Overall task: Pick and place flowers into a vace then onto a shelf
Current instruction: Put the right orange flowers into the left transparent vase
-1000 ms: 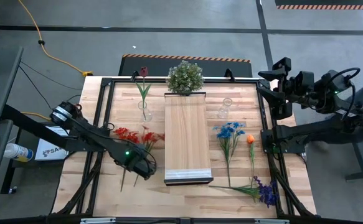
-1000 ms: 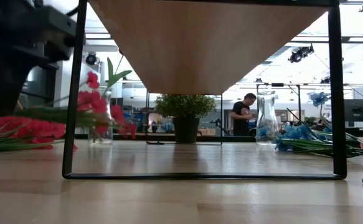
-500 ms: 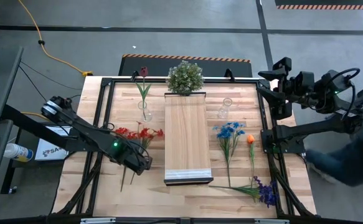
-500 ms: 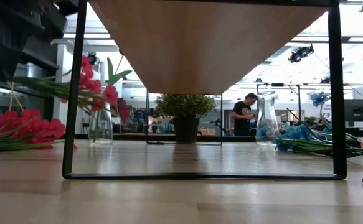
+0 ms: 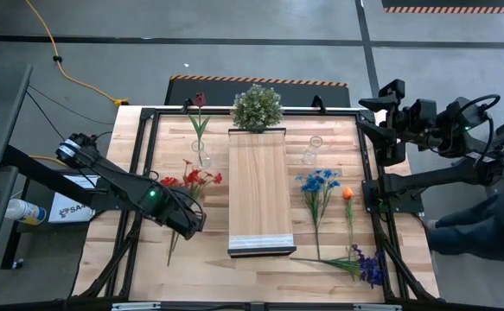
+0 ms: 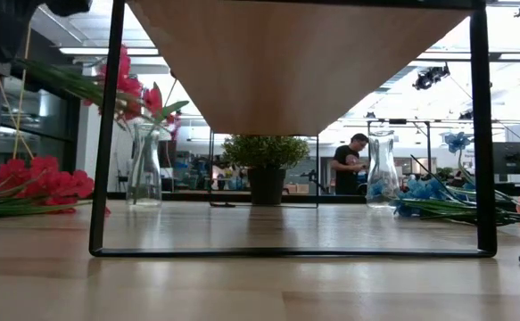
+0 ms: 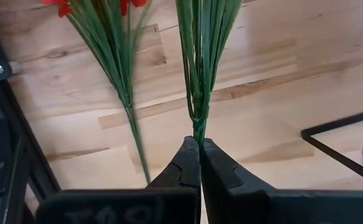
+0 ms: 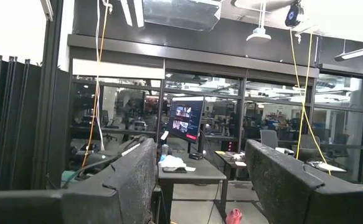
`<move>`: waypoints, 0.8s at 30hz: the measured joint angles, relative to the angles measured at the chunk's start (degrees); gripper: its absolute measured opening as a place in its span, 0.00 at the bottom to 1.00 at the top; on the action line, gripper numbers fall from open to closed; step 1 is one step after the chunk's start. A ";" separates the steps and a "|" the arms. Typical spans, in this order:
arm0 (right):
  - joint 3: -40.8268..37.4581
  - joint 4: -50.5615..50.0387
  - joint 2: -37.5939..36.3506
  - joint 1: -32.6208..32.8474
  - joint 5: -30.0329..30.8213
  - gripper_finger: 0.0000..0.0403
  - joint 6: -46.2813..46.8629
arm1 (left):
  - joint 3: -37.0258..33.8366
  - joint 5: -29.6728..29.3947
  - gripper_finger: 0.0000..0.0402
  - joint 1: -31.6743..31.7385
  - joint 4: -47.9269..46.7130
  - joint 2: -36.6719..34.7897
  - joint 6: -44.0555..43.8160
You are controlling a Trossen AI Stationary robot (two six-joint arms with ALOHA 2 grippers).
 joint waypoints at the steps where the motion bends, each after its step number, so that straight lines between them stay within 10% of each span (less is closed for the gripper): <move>1: 0.00 0.00 0.00 0.00 0.00 0.59 0.00 | 0.38 0.00 0.07 0.00 -0.22 0.00 0.04; 24: 0.01 -0.07 0.00 0.01 0.00 0.59 0.00 | 1.11 -4.29 0.07 -0.33 -1.48 0.02 0.54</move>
